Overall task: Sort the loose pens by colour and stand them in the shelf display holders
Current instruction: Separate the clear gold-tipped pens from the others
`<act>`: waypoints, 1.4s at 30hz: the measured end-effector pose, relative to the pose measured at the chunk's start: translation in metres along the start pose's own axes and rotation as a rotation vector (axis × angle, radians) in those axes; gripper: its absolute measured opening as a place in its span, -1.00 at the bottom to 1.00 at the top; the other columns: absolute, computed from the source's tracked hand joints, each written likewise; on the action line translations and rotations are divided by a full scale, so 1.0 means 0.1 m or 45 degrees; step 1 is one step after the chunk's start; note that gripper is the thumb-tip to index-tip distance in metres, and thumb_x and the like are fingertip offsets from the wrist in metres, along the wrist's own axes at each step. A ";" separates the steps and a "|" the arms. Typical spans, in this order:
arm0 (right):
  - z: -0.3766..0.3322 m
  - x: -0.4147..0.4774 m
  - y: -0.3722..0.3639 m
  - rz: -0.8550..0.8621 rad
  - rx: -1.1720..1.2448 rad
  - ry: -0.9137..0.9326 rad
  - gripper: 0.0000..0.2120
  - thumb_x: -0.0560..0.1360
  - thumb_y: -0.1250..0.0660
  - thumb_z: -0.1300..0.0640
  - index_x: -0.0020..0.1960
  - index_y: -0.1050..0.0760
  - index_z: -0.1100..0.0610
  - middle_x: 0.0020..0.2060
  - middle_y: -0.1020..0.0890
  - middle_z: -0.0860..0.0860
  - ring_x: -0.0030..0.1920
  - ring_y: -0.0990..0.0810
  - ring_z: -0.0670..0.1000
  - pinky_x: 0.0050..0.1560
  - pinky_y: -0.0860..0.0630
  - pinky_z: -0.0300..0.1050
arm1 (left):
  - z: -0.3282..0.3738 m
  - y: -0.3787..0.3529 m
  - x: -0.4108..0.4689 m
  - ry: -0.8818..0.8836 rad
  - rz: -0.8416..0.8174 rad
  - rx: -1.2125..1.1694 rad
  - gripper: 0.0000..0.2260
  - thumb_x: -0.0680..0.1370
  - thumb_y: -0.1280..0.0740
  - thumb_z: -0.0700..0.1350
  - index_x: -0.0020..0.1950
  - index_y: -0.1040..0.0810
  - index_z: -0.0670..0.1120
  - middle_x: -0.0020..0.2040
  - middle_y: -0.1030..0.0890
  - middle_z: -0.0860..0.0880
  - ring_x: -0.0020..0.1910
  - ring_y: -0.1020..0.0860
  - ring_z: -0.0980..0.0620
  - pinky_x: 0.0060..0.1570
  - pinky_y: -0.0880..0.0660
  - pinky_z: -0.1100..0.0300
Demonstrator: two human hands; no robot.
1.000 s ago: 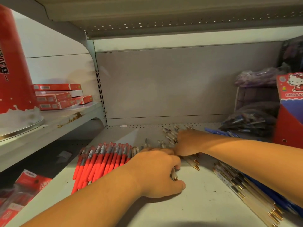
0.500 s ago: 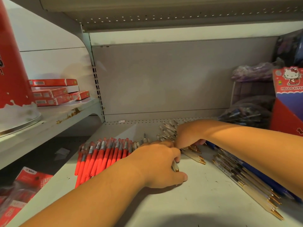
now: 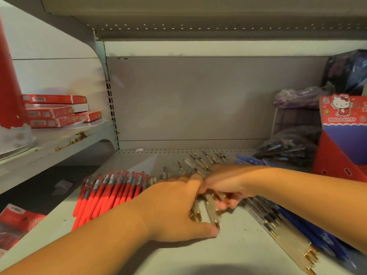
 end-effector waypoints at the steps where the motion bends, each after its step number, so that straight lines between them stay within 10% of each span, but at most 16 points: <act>1: 0.00 -0.05 -0.01 -0.012 0.012 0.023 -0.74 0.57 -0.35 0.06 0.12 -0.52 0.23 -0.35 -0.64 0.09 -0.40 -0.61 0.03 -0.43 -0.58 -0.22 | 0.00 0.01 0.00 0.015 -0.001 -0.039 -0.40 0.32 -0.26 0.55 0.12 -0.15 0.22 -0.07 -0.40 0.25 -0.15 -0.41 0.28 -0.24 -0.33 0.31; 5: -0.01 -0.23 0.00 -0.016 -0.078 0.086 -0.65 0.56 -0.35 -0.05 0.17 -0.52 0.20 -0.06 -0.71 0.20 -0.15 -0.73 0.10 -0.05 -0.67 -0.03 | 0.01 -0.02 0.03 0.057 -0.035 -0.046 -0.03 0.21 -0.25 0.62 0.46 0.01 0.21 0.29 -0.45 0.13 0.20 -0.49 0.05 0.19 -0.47 0.09; 13: 0.06 -0.27 0.19 -0.115 -0.397 0.236 -0.80 0.55 -0.33 0.08 0.02 -0.65 0.18 -0.23 -0.71 -0.02 -0.30 -0.65 -0.12 -0.33 -0.57 -0.23 | 0.10 -0.09 0.09 0.013 -0.089 0.127 -0.15 0.37 -0.19 0.55 0.53 -0.11 0.17 0.57 -0.18 0.04 0.51 -0.18 0.00 0.52 -0.08 -0.04; 22: 0.10 0.32 0.55 0.495 -0.889 0.285 -0.93 0.54 -0.32 0.03 0.02 -0.51 -0.04 -0.12 -0.58 -0.05 -0.13 -0.54 -0.08 -0.24 -0.42 -0.21 | 0.16 -0.03 0.21 -0.073 -0.095 0.213 -0.55 0.50 -0.22 0.37 0.34 -0.35 0.25 0.19 -0.42 0.08 0.21 -0.40 0.00 0.05 -0.31 0.13; 27: 0.04 0.48 0.41 0.549 -0.957 0.289 -0.91 0.52 -0.31 0.14 -0.13 -0.56 0.10 -0.25 -0.58 0.03 -0.24 -0.57 0.00 -0.32 -0.45 -0.17 | 0.07 0.02 0.23 -0.103 -0.234 0.132 -0.39 0.42 -0.26 0.47 0.41 -0.29 0.29 0.40 -0.31 0.11 0.40 -0.25 0.03 0.39 -0.25 0.02; 36: 0.05 -0.02 0.23 0.232 0.014 0.246 -0.82 0.46 -0.47 0.23 0.02 -0.52 0.15 -0.36 -0.71 0.05 -0.37 -0.69 -0.05 -0.33 -0.59 -0.27 | -0.12 0.30 0.42 0.237 0.148 0.011 -0.72 0.63 -0.10 0.18 0.32 -0.34 0.17 0.22 -0.46 0.10 0.08 -0.44 0.07 0.01 -0.40 0.14; 42: 0.03 -0.20 0.10 -0.059 0.000 0.361 -0.79 0.47 -0.47 0.04 0.01 -0.57 0.13 -0.21 -0.73 0.09 -0.36 -0.66 -0.02 -0.37 -0.60 -0.21 | -0.32 0.17 0.58 0.464 0.021 -0.033 -0.65 0.58 -0.13 0.27 0.26 -0.43 0.15 0.21 -0.50 0.05 0.10 -0.49 0.02 0.06 -0.47 0.08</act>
Point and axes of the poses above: each hand's wrist, its own x-axis towards the middle knuckle, its own y-axis out of the back of the hand, z = x × y, the point moved 3 cm from there along x, towards the middle knuckle
